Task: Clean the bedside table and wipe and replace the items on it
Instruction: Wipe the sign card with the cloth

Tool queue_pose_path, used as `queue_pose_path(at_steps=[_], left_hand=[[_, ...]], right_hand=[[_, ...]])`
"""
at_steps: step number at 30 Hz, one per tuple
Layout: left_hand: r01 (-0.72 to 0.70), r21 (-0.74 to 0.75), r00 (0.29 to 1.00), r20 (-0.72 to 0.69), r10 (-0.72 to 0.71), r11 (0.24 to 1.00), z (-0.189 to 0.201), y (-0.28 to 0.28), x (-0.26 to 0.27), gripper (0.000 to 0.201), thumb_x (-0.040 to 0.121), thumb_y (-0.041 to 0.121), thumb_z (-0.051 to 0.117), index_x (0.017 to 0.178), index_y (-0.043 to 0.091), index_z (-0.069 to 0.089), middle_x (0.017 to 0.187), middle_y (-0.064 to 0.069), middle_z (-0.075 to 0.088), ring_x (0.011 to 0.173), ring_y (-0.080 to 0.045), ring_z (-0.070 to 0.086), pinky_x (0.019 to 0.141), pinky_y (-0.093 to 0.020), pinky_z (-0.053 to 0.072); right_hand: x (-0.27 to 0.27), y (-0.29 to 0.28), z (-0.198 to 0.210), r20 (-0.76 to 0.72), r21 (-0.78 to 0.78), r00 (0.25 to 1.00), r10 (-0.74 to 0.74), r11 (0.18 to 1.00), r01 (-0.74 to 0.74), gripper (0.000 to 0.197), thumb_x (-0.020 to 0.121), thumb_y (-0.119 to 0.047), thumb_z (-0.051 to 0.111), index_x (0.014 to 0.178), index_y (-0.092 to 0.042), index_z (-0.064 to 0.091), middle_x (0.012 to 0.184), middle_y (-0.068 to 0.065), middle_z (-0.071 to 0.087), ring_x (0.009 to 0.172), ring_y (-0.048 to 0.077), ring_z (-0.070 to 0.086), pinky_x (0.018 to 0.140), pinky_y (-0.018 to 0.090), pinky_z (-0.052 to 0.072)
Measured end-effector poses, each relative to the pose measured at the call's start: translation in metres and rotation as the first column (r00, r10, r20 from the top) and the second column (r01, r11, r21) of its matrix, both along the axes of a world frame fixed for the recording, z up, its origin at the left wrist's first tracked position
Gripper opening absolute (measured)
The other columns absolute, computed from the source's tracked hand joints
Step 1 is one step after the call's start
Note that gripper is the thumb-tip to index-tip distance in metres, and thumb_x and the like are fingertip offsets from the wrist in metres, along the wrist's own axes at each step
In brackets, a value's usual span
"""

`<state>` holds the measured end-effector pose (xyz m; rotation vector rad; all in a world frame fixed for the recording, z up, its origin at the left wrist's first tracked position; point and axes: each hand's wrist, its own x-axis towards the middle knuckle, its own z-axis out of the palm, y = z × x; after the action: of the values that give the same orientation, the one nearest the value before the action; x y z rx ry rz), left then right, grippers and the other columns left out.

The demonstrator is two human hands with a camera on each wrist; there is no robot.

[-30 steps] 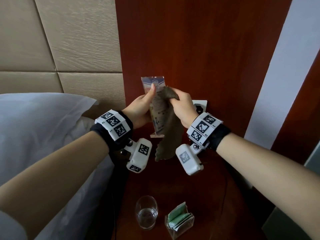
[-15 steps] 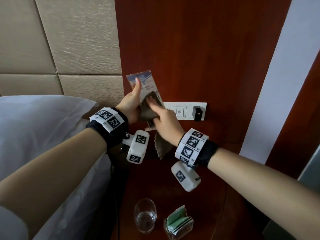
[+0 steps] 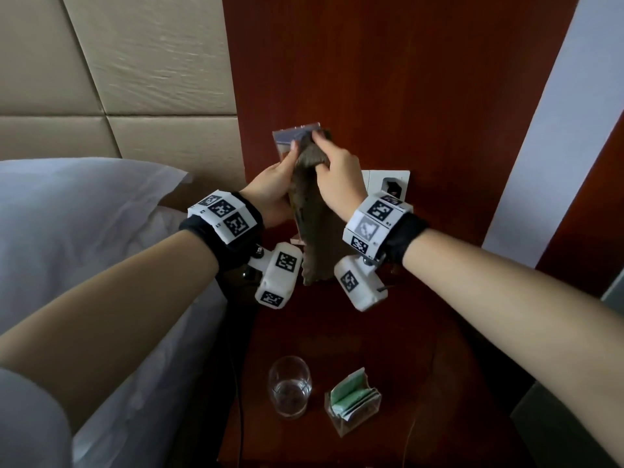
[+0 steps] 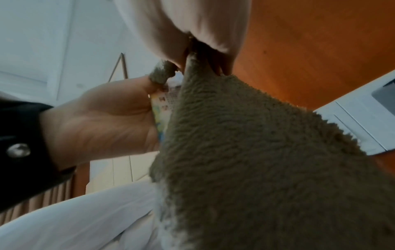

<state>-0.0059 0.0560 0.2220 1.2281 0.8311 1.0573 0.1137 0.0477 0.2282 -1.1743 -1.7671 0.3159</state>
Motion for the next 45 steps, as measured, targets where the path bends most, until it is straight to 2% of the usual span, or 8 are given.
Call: queue_pose_path(at_steps=[6,11,17,27,30,34,40,45], left_hand=[[-0.099,0.019,0.975,0.203,0.093,0.995,0.015,0.008,-0.012,0.058,0.093,0.054,0.035,0.130,0.010,0.046,0.125,-0.013,0.055,0.117,-0.027,0.053,0.090,-0.040,0.048],[-0.174,0.048,0.961,0.227,0.159,0.984,0.017,0.014,-0.027,0.054,0.095,0.046,0.039,0.133,0.007,0.042,0.123,-0.014,0.056,0.117,-0.029,0.054,0.090,-0.046,0.047],[-0.236,0.072,0.947,0.242,0.213,0.969,0.010,0.012,-0.029,0.052,0.096,0.041,0.043,0.134,0.006,0.044,0.130,-0.015,0.056,0.118,-0.029,0.056,0.094,-0.049,0.046],[-0.119,0.028,0.985,0.126,0.115,0.992,0.005,-0.004,-0.034,0.056,0.093,0.047,0.042,0.138,0.012,0.043,0.138,-0.014,0.051,0.128,-0.032,0.048,0.107,-0.057,0.034],[-0.134,0.026,0.983,0.130,0.129,0.991,0.001,-0.006,-0.035,0.051,0.098,0.039,0.036,0.140,0.010,0.040,0.138,-0.013,0.051,0.125,-0.029,0.052,0.102,-0.051,0.041],[-0.080,0.019,0.997,0.017,0.080,0.997,-0.004,-0.008,-0.030,0.037,0.099,0.035,0.036,0.120,0.010,0.054,0.118,-0.009,0.064,0.102,-0.019,0.066,0.080,-0.038,0.055],[-0.130,0.044,0.990,-0.048,0.132,0.991,-0.017,-0.007,-0.005,0.032,0.098,0.028,0.044,0.119,0.006,0.051,0.105,-0.008,0.065,0.091,-0.019,0.066,0.072,-0.032,0.060],[-0.245,0.116,0.969,-0.011,0.248,0.962,-0.020,0.000,0.002,0.015,0.096,0.024,0.050,0.097,0.010,0.057,0.095,-0.006,0.067,0.079,-0.014,0.069,0.071,-0.031,0.060]], right_hand=[[0.002,-0.006,-0.029,0.182,0.009,0.974,0.135,0.990,-0.139,0.060,0.091,0.006,0.041,0.146,-0.016,0.033,0.146,0.012,0.043,0.126,0.030,0.050,0.107,0.034,0.040],[0.012,-0.008,-0.054,0.373,-0.017,0.905,0.205,0.977,-0.214,0.063,0.085,0.010,0.042,0.143,-0.014,0.040,0.151,0.004,0.036,0.142,0.025,0.029,0.119,0.034,0.021],[0.013,-0.021,-0.060,0.523,0.092,0.815,0.250,0.934,-0.345,0.047,0.085,0.006,0.047,0.128,-0.010,0.057,0.135,0.009,0.055,0.130,0.026,0.046,0.111,0.039,0.035],[0.043,-0.007,-0.051,0.611,-0.006,0.784,0.113,0.990,-0.138,0.050,0.086,0.003,0.044,0.131,-0.018,0.053,0.134,0.003,0.056,0.125,0.026,0.047,0.103,0.038,0.040],[0.055,0.004,-0.052,0.464,-0.113,0.883,0.073,0.993,-0.023,0.046,0.089,0.004,0.041,0.128,-0.016,0.055,0.126,0.009,0.061,0.115,0.028,0.056,0.094,0.035,0.047],[0.064,0.018,-0.040,0.003,-0.187,0.997,-0.076,0.980,0.075,0.033,0.095,0.000,0.041,0.123,-0.004,0.058,0.118,0.013,0.062,0.110,0.025,0.058,0.090,0.024,0.042],[0.054,0.016,0.002,-0.524,-0.279,0.851,-0.047,0.953,-0.119,0.019,0.095,-0.009,0.048,0.107,-0.009,0.063,0.102,0.006,0.064,0.102,0.024,0.060,0.097,0.039,0.045],[0.051,0.014,0.003,-0.604,-0.344,0.794,-0.068,0.921,-0.183,0.009,0.094,-0.014,0.052,0.089,-0.014,0.060,0.102,0.010,0.067,0.105,0.030,0.062,0.101,0.045,0.044]])
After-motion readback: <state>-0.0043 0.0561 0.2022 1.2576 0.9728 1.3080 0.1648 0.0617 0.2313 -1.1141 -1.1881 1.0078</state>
